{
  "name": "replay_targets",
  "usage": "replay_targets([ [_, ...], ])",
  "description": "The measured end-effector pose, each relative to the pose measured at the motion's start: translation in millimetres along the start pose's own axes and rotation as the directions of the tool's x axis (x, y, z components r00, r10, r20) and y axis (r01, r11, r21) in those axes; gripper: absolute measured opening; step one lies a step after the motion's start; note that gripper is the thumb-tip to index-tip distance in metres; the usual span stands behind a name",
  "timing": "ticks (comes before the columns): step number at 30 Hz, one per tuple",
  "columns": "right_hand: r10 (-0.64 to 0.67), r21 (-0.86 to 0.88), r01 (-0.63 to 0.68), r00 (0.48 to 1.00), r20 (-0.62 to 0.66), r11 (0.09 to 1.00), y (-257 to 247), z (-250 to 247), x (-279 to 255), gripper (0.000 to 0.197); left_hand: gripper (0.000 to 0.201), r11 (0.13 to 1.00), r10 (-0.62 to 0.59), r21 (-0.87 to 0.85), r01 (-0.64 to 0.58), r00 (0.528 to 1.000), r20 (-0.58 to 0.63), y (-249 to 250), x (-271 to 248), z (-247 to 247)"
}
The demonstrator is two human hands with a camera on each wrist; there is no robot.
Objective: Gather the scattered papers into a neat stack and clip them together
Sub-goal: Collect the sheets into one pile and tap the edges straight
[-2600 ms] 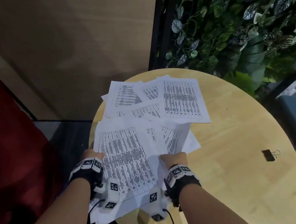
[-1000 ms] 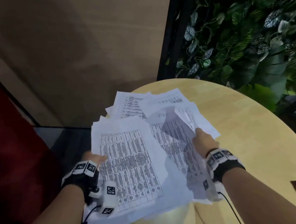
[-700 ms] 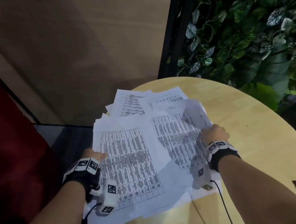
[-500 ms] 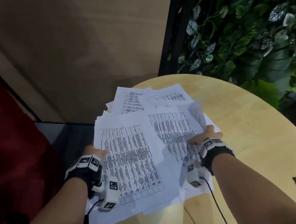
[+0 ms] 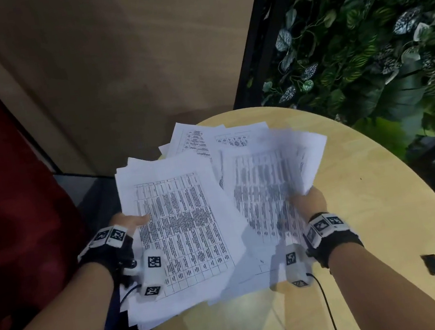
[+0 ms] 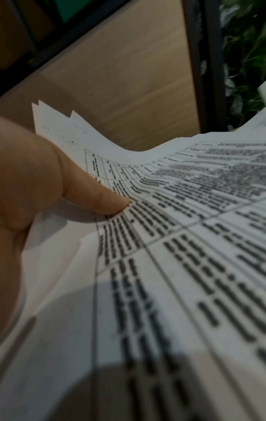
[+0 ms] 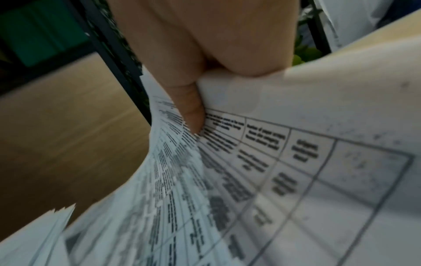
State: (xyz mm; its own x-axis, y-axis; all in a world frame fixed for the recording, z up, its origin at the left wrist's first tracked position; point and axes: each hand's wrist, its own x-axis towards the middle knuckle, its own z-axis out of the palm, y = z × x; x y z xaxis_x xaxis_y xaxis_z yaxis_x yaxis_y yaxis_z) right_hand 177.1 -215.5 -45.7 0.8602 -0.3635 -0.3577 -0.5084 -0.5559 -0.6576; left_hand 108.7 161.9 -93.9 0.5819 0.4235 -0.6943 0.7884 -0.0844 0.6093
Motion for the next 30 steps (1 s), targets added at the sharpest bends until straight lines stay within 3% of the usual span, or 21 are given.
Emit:
replay_targets([
  [2,-0.046,0.016,0.047,0.997,-0.066,0.999,-8.4,-16.6,-0.4,0.027,0.088,1.0,-0.025,0.001,0.025,1.0,-0.012,-2.7,-5.5,-14.9],
  [4,-0.044,0.025,0.046,0.995,-0.084,0.999,-14.2,-33.9,1.6,0.028,0.069,0.996,-0.04,0.072,0.05,0.991,-0.127,1.8,-25.0,-27.0],
  [7,0.022,-0.008,-0.022,0.998,0.067,1.0,-13.5,-36.6,6.3,0.035,0.054,0.99,-0.035,0.129,0.055,0.988,-0.151,-5.7,-32.3,-32.4],
  [9,0.101,-0.034,-0.097,0.98,0.17,0.995,-8.6,-18.3,8.0,0.056,0.055,0.983,-0.078,0.155,0.097,0.99,-0.121,-14.2,-25.8,-32.1],
  [12,0.142,-0.292,-0.083,0.972,0.186,0.953,-10.2,24.4,1.1,0.074,0.048,0.963,-0.084,0.246,0.112,0.989,-0.119,-17.5,-19.8,-27.7],
  [14,0.143,-0.517,-0.054,0.981,0.133,0.854,-16.7,45.9,-16.7,0.071,0.036,0.949,-0.076,0.296,0.106,0.991,-0.11,-12.0,-23.6,-21.0],
  [17,0.116,-0.58,-0.015,0.984,0.138,0.814,-19.5,68.2,-41.2,0.071,0.056,0.942,-0.029,0.327,0.078,0.988,-0.15,-4.5,-29.3,-12.8],
  [22,0.068,-0.512,0.008,0.989,0.13,0.859,-20.4,76.7,-52.5,0.077,0.062,0.942,-0.001,0.331,0.055,0.987,-0.16,-6.0,-30.6,-13.1],
  [26,0.175,-0.268,-0.151,0.983,0.065,0.951,-24.1,76.0,-58.2,0.098,0.055,0.927,0.017,0.372,0.048,0.985,-0.169,-5.4,-28.8,-10.2],
  [30,0.23,-0.038,-0.227,0.965,0.121,0.973,-25.2,67.7,-61.0,0.119,0.056,0.93,-0.001,0.363,0.063,0.986,-0.169,-7.6,-27.2,-10.1],
])
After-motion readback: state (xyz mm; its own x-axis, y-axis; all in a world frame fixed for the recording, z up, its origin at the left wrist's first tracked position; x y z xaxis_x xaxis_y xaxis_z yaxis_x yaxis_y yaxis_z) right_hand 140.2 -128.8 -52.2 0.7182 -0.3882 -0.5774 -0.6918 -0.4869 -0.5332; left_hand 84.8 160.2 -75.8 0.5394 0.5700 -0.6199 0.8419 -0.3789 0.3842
